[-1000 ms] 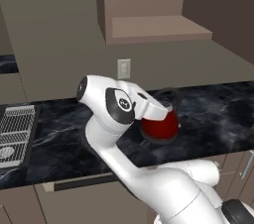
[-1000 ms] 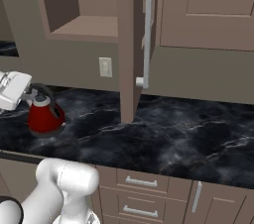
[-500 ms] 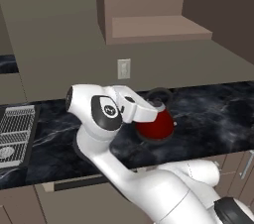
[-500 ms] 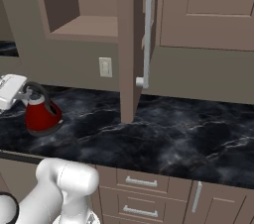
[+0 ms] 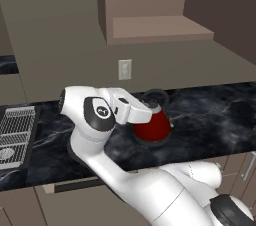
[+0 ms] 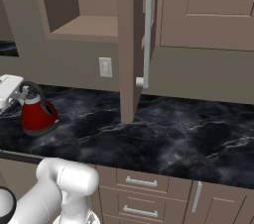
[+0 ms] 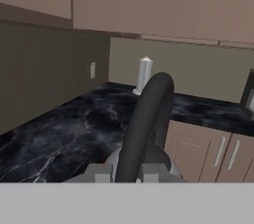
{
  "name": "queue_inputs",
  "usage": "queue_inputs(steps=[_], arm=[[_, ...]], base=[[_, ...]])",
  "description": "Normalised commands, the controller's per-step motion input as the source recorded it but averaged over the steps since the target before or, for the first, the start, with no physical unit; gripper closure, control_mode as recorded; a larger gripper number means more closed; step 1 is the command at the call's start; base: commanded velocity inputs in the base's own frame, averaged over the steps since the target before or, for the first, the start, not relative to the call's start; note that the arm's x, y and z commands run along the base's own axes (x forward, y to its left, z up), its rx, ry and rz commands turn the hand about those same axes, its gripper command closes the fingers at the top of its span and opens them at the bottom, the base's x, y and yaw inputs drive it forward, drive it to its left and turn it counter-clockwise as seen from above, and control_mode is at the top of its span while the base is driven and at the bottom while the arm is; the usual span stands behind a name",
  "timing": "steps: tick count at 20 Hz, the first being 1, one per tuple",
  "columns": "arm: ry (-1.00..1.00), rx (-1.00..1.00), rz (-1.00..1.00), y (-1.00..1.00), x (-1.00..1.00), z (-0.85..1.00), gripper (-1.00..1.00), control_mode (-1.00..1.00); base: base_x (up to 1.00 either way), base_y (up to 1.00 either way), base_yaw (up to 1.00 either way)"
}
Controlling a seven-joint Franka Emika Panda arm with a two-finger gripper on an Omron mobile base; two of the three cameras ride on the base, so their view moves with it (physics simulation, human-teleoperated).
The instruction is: Open the cabinet, pick the kettle from the cabinet, and place it in the sink.
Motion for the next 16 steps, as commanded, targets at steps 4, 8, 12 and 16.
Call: queue_inputs(steps=[4, 8, 12, 16], arm=[[0.0, 0.0, 0.0, 0.0, 0.0, 0.0, 1.0, -1.0], [0.0, 0.0, 0.0, 0.0, 0.0, 0.0, 1.0, -1.0], [0.0, 0.0, 0.0, 0.0, 0.0, 0.0, 1.0, -1.0], [0.0, 0.0, 0.0, 0.0, 0.0, 0.0, 1.0, -1.0]], base=[[0.0, 0.0, 0.0], [0.0, 0.0, 0.0], [0.0, 0.0, 0.0], [0.0, 0.0, 0.0]])
